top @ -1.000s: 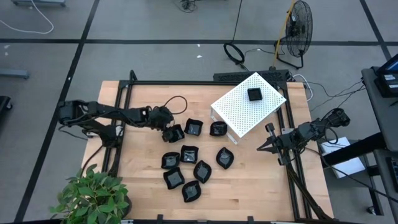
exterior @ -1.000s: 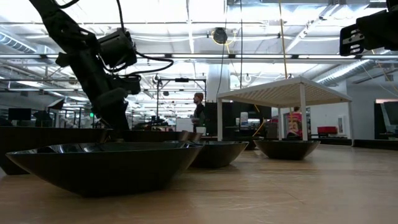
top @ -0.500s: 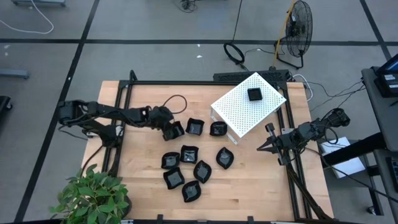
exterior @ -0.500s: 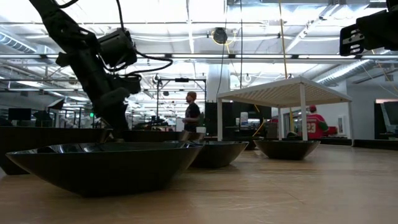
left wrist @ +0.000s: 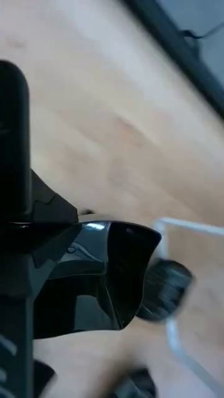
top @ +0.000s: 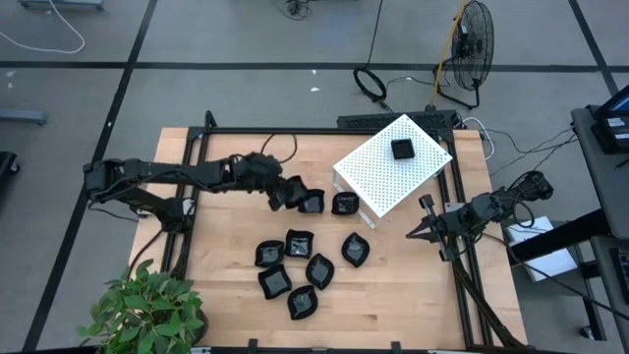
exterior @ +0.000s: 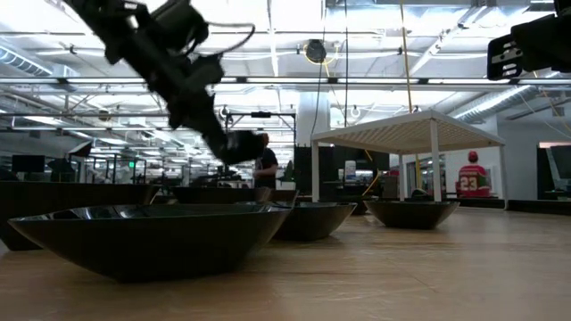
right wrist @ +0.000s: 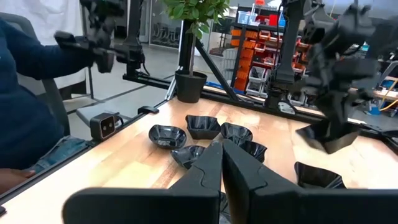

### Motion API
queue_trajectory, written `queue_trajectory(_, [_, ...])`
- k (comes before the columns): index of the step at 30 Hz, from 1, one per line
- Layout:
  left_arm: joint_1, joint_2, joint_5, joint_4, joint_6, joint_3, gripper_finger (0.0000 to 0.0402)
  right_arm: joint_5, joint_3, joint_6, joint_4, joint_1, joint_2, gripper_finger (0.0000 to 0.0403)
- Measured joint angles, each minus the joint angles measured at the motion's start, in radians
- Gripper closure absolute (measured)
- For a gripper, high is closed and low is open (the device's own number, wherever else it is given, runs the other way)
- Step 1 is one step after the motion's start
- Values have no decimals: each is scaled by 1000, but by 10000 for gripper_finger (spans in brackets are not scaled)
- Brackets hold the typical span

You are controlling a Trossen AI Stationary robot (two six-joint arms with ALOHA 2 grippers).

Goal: Pick & Place Mini shaped plates
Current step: Put the black distorted square plate on the shelf

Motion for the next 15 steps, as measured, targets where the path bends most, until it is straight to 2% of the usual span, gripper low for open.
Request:
queue_trajectory(10, [17,20,-4,10,24,284,396,0,0,0,-1,0,0,403])
queue_trajectory(15, [32,117,9,-32,36,450,397,0,0,0,0,0,0,403])
